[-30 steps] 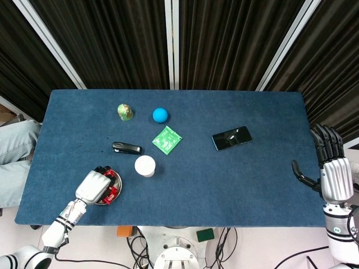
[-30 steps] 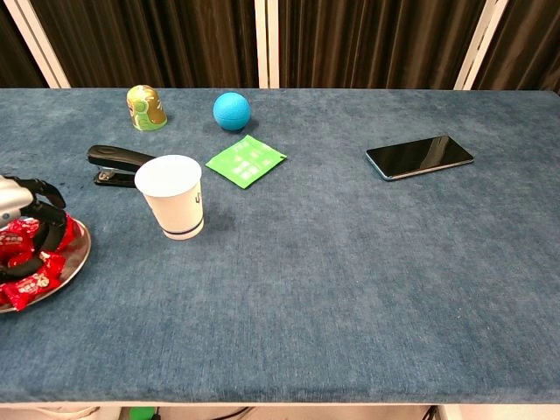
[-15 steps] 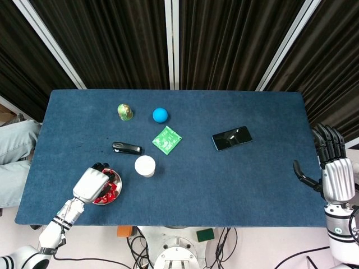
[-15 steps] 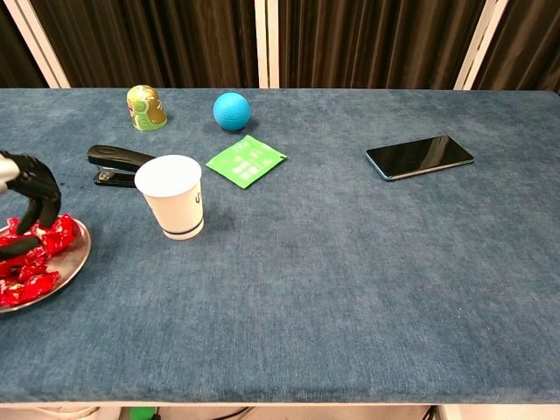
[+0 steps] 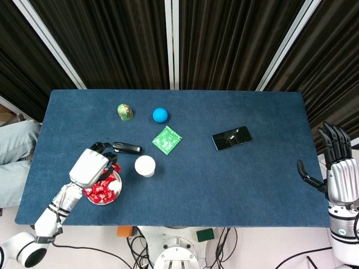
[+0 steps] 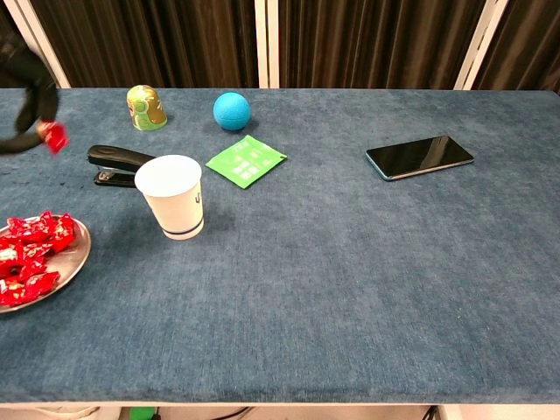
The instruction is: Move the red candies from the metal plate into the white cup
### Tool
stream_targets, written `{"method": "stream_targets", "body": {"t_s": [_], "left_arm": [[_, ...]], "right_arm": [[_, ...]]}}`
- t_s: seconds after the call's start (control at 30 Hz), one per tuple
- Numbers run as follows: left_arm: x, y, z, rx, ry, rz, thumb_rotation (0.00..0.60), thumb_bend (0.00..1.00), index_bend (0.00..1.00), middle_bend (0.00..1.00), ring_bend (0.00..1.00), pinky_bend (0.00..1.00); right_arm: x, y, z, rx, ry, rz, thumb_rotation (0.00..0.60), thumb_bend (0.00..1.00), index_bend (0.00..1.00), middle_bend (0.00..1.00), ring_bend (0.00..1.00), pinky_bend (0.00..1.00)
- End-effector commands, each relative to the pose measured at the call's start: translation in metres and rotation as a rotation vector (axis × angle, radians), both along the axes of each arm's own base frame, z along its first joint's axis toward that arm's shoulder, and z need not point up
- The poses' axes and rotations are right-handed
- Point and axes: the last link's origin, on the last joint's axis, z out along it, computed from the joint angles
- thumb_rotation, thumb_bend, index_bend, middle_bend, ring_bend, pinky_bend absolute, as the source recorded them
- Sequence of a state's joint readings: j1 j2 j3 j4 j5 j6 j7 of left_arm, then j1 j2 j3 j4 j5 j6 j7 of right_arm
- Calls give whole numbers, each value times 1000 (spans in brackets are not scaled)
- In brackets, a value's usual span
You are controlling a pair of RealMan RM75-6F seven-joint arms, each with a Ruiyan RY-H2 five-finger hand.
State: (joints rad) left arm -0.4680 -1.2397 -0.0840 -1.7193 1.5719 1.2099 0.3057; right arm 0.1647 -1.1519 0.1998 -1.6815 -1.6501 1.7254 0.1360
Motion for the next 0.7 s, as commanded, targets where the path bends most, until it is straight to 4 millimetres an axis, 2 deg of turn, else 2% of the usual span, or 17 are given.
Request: {"method": "stream_targets", "body": {"t_s": [0.03,0.2,0.33,0.47,0.7], "left_arm": [[28,16,-6,-46,-15,-40,600,371,680,642,274,326],[49,32,-27,-90,-25,-63,600,373,680,642,279,325],[57,41,-41,-113,-21,-61,600,377,681,644,281,323],[60,43,-53,-131,-7,-64,600,378,681,645,283,323],[52,44,-62,-133,21,-40,600,379,674,643,291,317]], "right_arm": [[0,0,1,-5,-1,-1,600,366,0,0,0,0],[-1,0,5,-16,4,-6,600,366,0,0,0,0],[-3,0,6,-18,5,-11,600,366,0,0,0,0],[-5,0,6,-16,4,-15,600,366,0,0,0,0],[-9,-1,5,-13,-1,-23,600,366,0,0,0,0]]}}
